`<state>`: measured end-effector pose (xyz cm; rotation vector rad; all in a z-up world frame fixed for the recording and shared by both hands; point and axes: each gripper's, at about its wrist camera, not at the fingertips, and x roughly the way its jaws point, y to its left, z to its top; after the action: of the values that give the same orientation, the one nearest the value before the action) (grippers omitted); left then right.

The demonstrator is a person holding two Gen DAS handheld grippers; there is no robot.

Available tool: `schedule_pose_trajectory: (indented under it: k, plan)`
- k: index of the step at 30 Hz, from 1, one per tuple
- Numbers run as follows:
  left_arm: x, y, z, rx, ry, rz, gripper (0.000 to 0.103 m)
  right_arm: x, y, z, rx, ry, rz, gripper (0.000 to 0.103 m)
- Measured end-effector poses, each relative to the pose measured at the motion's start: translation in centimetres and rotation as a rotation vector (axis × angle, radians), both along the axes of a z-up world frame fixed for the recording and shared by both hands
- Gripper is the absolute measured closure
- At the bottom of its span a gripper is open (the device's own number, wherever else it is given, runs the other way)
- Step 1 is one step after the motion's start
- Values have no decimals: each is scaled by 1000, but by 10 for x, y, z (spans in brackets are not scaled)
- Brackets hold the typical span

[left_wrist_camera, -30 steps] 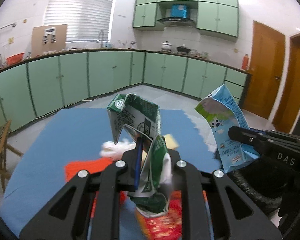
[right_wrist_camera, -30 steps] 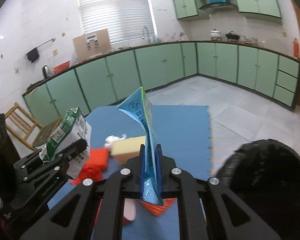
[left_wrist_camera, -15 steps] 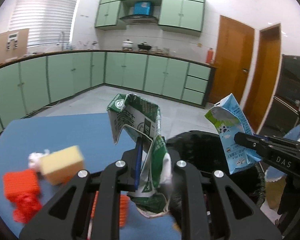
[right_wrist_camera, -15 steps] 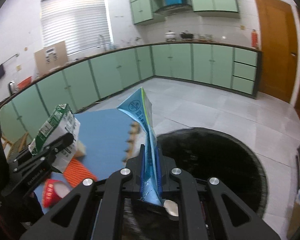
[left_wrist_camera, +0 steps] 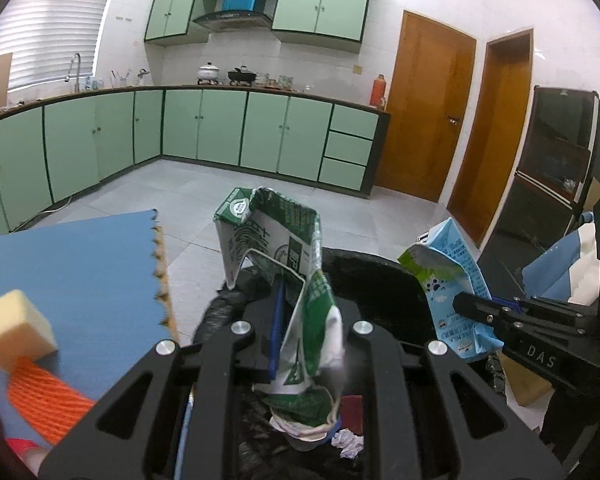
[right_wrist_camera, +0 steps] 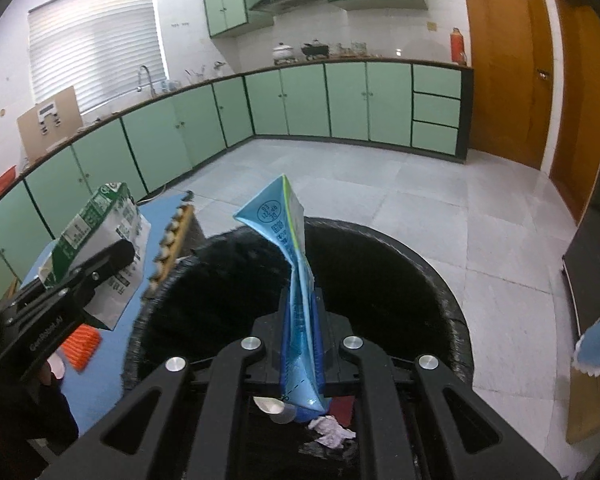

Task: Collect trash
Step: 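Carry carton and blue wrapper over the black bin and open both tools, then move both tools back over the remaining trash on the mat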

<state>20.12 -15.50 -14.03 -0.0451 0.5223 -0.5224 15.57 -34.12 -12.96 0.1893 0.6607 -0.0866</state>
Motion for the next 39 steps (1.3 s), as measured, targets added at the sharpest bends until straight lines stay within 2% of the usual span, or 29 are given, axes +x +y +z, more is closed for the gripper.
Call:
schedule_pose_trajectory:
  k: [12, 13, 15, 16, 18, 20, 21, 24, 26, 33, 39]
  plan:
    - [24, -27, -24, 20, 55, -38, 85, 14, -25, -31, 15, 52, -35, 92]
    - [27, -28, -24, 19, 63, -38, 81, 15, -24, -31, 14, 55, -37, 91]
    - [29, -28, -24, 13, 71, -37, 52, 15, -25, -33, 13, 60, -41, 88]
    - [28, -27, -23, 8, 65, -30, 49, 15, -26, -34, 11, 60, -42, 84]
    - [27, -27, -22, 9, 64, -30, 46, 14, -26, -33, 3, 56, -53, 60]
    - [27, -25, -21, 11, 62, -25, 44, 13, -26, -33, -7, 53, -66, 51]
    - [26, -22, -19, 11, 57, -16, 40, 12, -25, -31, -13, 51, -75, 39]
    - [24, -15, -14, 17, 42, 8, 31, 7, -24, -25, -30, 24, -104, 13]
    - [22, -8, -9, 23, 32, 28, 26, 5, -22, -20, -33, 13, -102, 7]
    - [20, 26, 7, 27, 15, 80, 17, 4, 3, 1, -34, -30, -50, 6]
    - [5, 71, 25, 29, -18, 148, 12, 8, 35, 21, -12, -73, 1, 6]
